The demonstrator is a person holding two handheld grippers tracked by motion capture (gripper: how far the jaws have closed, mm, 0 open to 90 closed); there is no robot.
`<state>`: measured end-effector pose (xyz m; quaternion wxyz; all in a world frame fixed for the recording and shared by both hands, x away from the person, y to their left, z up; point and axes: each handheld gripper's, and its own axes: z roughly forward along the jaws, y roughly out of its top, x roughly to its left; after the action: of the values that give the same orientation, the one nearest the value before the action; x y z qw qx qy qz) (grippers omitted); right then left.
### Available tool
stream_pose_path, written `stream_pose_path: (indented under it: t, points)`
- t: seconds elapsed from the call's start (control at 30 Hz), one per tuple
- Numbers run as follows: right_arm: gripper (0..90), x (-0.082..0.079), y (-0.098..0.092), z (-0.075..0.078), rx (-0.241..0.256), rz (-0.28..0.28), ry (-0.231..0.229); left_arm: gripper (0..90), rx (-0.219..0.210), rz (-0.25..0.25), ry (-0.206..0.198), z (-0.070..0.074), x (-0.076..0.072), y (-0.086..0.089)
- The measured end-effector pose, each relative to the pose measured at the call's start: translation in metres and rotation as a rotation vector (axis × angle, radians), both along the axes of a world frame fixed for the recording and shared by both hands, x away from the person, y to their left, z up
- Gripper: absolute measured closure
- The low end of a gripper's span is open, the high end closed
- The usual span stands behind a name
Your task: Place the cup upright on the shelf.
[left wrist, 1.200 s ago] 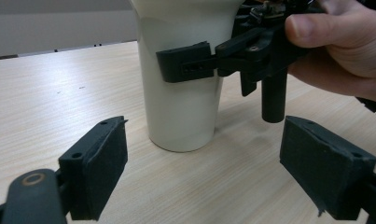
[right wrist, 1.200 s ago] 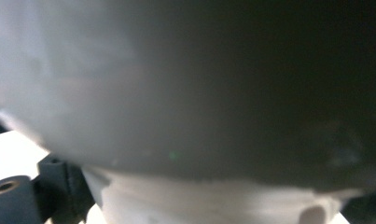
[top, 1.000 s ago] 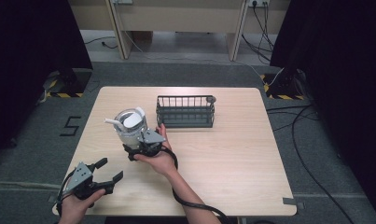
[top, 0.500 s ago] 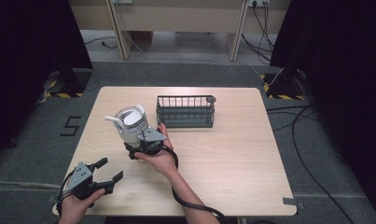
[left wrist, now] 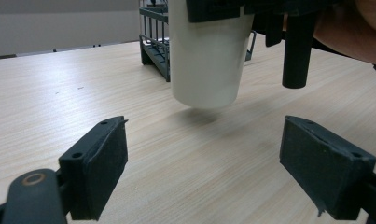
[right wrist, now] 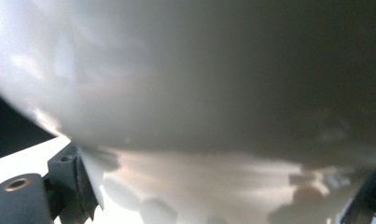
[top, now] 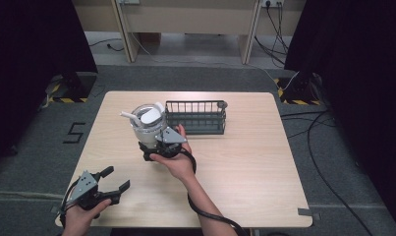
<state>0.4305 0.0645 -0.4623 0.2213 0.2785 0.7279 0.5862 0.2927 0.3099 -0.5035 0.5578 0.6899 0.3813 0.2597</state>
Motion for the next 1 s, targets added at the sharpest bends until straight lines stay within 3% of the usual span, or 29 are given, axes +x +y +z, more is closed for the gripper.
stream_pose_path:
  t: [1.0]
  points:
    - [11.1,0.013,-0.039,0.025,0.03,-0.112,-0.009,14.7,0.0,-0.001,0.0,0.0,0.0,0.0]
